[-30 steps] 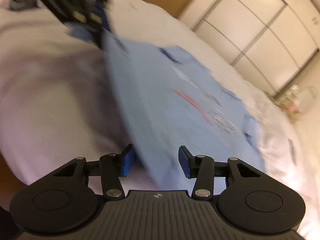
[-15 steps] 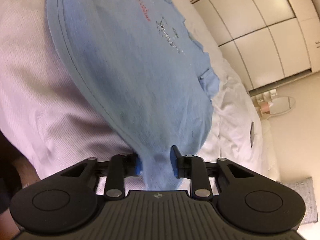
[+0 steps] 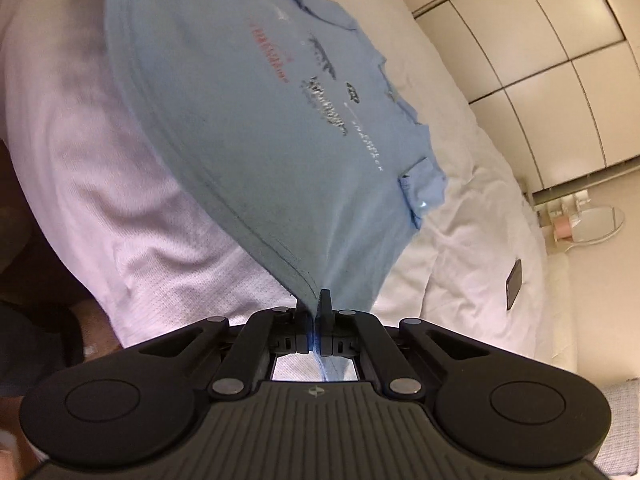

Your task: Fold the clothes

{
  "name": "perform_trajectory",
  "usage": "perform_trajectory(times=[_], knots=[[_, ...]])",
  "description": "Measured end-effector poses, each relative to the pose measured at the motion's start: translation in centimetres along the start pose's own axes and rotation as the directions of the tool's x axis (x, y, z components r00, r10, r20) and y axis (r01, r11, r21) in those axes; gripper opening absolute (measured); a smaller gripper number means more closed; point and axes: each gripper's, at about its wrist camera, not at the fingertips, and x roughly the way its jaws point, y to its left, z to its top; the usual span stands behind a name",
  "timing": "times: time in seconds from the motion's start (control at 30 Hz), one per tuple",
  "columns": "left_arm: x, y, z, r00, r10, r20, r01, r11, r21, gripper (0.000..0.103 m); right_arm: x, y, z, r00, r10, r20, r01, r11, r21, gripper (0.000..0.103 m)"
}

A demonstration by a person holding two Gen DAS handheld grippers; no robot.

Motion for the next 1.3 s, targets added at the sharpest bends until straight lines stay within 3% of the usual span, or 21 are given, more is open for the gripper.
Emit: perform_trajectory(times=[0.13, 0.3, 0.4, 0.6, 0.83, 0.93, 0.97, 1.03, 1.07, 1.13, 1.3], knots=[[0.1, 4.1, 2.6, 1.0, -0.001, -0.001, 0.001, 0.999, -0.053, 0.002, -0.5, -3.3, 1.1, 0.999, 0.039, 0.016, -0.039, 0.999, -0.011, 0.0], [3.6, 11.8, 6.8, 1.0, 0.005, -0.027, -0.008, 0.996, -0.092, 0.002, 1.9, -10.2, 2.9, 0.991, 0.133, 0.025, -0.133, 0.991, -0.007, 0.0], [7.0, 16.8, 9.2, 0.998, -0.013, -0.058, 0.005, 0.992, -0.129, 0.002, 5.7, -15.6, 4.7, 0.982, 0.183, 0.04, -0.183, 0.983, 0.015, 0.0], [14.9, 25.4, 12.9, 0.99, -0.058, -0.132, 0.035, 0.985, -0.172, 0.002, 15.9, -24.8, 8.5, 0.94, 0.338, 0.054, -0.341, 0.938, 0.069, 0.0], [24.7, 31.5, 12.8, 0.971, -0.121, -0.208, 0.059, 0.958, -0.282, 0.007, 27.9, -30.0, 12.0, 0.879, 0.476, 0.022, -0.476, 0.876, 0.08, 0.0], [27.8, 32.6, 11.7, 0.964, -0.138, -0.226, 0.055, 0.939, -0.339, 0.014, 32.4, -30.5, 12.7, 0.854, 0.52, 0.014, -0.515, 0.843, 0.155, 0.0], [28.4, 32.7, 11.3, 0.964, -0.143, -0.225, 0.055, 0.934, -0.354, 0.014, 33.5, -30.5, 12.7, 0.852, 0.524, 0.018, -0.518, 0.837, 0.178, 0.002], [28.7, 32.9, 10.4, 0.97, -0.125, -0.211, 0.037, 0.925, -0.377, 0.025, 35.3, -30.4, 12.7, 0.846, 0.532, 0.028, -0.523, 0.819, 0.237, 0.02], [28.6, 33.0, 10.0, 0.974, -0.111, -0.197, 0.025, 0.919, -0.394, 0.025, 35.8, -30.4, 12.4, 0.845, 0.533, 0.039, -0.522, 0.807, 0.275, 0.024], [27.5, 33.9, 8.9, 0.984, -0.09, -0.153, 0.006, 0.879, -0.476, 0.025, 35.7, -30.6, 11.4, 0.854, 0.515, 0.07, -0.503, 0.785, 0.361, 0.029], [24.5, 36.3, 6.1, 0.995, -0.047, -0.088, -0.023, 0.75, -0.661, 0.027, 34.3, -31.3, 8.5, 0.892, 0.431, 0.137, -0.428, 0.705, 0.566, 0.037]])
